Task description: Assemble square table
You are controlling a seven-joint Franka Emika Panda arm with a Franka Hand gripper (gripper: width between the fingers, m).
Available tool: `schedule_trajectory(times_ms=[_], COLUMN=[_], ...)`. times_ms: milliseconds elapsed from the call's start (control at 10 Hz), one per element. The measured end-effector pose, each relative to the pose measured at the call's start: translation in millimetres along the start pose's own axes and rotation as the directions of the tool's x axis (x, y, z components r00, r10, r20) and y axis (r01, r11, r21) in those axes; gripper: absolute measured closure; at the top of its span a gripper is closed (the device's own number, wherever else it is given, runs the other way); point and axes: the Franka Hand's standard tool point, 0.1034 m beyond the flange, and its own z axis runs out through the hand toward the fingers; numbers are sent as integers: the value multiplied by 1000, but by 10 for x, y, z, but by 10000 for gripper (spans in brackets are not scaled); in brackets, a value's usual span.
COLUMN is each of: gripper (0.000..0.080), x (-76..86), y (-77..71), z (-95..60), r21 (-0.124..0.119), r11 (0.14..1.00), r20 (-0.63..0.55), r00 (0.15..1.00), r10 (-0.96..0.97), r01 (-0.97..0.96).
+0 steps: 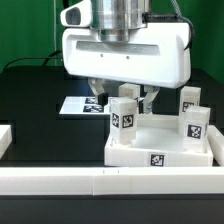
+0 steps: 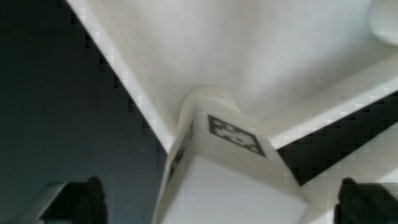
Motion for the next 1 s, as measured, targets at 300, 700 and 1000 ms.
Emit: schedule_trajectory(times_ms=[300,700,1000], gripper=[150,150,263], x=[5,3,-1], y=[3,16,10], z=[-3,-2,0], r21=[-15,-33,-39], r11=[953,757,709], r20=[0,16,21], r00=[953,757,710], r10=[-303,-653,-704], r01=[303,653,704])
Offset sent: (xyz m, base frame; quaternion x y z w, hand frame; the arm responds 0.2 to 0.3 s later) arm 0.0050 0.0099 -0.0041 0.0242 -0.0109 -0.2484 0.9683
